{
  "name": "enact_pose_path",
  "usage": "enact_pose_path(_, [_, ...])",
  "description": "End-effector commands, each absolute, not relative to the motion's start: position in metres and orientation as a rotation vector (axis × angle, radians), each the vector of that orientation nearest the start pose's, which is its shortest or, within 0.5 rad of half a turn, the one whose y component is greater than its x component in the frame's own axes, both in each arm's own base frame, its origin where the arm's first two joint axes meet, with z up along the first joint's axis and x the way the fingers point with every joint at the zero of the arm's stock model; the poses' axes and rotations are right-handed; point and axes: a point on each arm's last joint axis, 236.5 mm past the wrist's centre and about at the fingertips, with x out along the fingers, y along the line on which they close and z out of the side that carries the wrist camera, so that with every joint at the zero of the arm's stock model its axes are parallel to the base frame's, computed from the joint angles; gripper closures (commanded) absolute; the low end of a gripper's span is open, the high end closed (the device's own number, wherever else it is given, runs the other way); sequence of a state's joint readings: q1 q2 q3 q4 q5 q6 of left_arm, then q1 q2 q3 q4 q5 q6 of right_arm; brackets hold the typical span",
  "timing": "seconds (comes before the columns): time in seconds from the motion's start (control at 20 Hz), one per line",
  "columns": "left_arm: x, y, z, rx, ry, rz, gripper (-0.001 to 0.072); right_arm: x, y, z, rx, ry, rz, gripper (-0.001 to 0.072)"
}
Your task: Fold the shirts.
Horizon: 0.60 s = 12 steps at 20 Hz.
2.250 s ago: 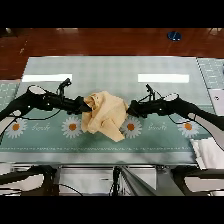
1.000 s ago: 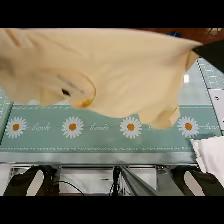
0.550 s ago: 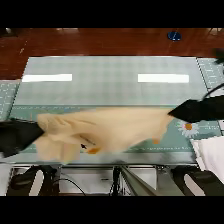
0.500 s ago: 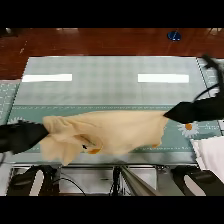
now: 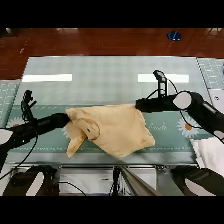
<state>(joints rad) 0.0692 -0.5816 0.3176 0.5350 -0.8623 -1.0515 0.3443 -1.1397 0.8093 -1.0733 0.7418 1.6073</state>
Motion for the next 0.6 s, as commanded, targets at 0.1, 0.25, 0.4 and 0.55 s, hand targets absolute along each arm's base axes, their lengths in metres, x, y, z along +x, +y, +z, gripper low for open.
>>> enact_pose_path(0.1, [0.294,-0.137,-0.011,-0.504,0.847,-0.467,0.0664,0.372,0.186,-0.017,0.352,1.004,0.326,0.0684])
enact_pose_path(0.25, [0.289,-0.148,-0.035,-0.495,0.928,-0.486,0.0664,0.392,0.170,-0.006,0.260,0.918,0.308,0.0684])
enact_pose_path(0.4, [0.290,-0.150,-0.036,-0.519,0.934,-0.485,0.0664,0.410,0.160,0.015,0.334,0.874,0.281,0.0482])
enact_pose_path(0.55, [0.290,-0.150,-0.035,-0.523,0.934,-0.485,0.0664,0.409,0.155,0.031,0.365,0.885,0.283,0.0255])
